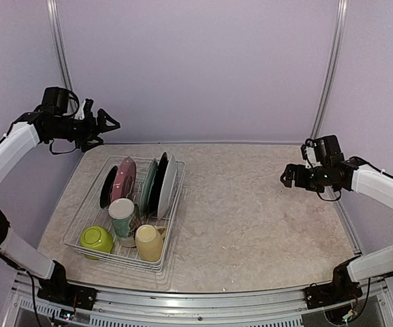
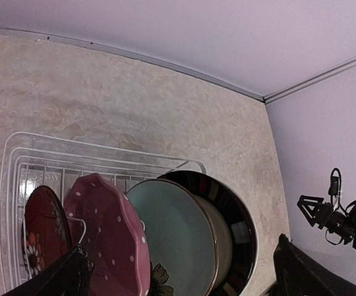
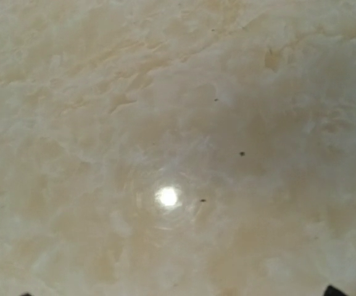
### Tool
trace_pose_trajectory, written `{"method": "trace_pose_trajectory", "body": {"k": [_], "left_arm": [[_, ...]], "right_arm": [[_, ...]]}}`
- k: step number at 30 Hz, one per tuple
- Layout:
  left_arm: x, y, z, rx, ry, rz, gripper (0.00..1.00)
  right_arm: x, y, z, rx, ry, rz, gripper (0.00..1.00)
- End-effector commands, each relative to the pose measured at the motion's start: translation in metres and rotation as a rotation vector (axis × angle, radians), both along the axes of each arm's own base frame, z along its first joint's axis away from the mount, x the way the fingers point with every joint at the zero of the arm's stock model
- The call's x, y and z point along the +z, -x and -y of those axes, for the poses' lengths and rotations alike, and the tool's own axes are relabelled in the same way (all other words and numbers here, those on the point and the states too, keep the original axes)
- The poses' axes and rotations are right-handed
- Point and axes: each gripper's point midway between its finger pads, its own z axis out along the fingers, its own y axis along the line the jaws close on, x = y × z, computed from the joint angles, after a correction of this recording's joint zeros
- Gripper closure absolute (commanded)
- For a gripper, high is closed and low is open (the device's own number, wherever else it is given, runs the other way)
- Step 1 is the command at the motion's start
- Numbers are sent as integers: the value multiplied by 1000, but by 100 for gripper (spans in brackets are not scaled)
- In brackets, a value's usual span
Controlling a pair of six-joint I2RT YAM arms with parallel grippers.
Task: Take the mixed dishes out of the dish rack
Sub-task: Grab the plate from the dish rack.
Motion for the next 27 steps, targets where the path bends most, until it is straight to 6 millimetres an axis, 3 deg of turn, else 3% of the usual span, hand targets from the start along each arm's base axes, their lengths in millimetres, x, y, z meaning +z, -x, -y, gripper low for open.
{"method": "trace_pose_trajectory", "body": {"k": [1, 8, 14, 20, 27], "left_arm": [[-14, 6, 6, -33, -58, -54, 1], [-6, 22, 39, -141, -78, 5, 1], [1, 55, 91, -290, -108, 69, 8], [6, 68, 121, -357, -61, 59, 28], [-1, 74, 154, -342, -176, 51, 30]], "right_arm": [[16, -2, -16, 44, -102, 57, 0], [27, -15, -89, 152, -161, 46, 0], [29, -23, -144, 236, -157, 40, 0], [14, -24, -159, 247, -141, -1, 1], [7, -17, -153, 226, -128, -19, 1]]}}
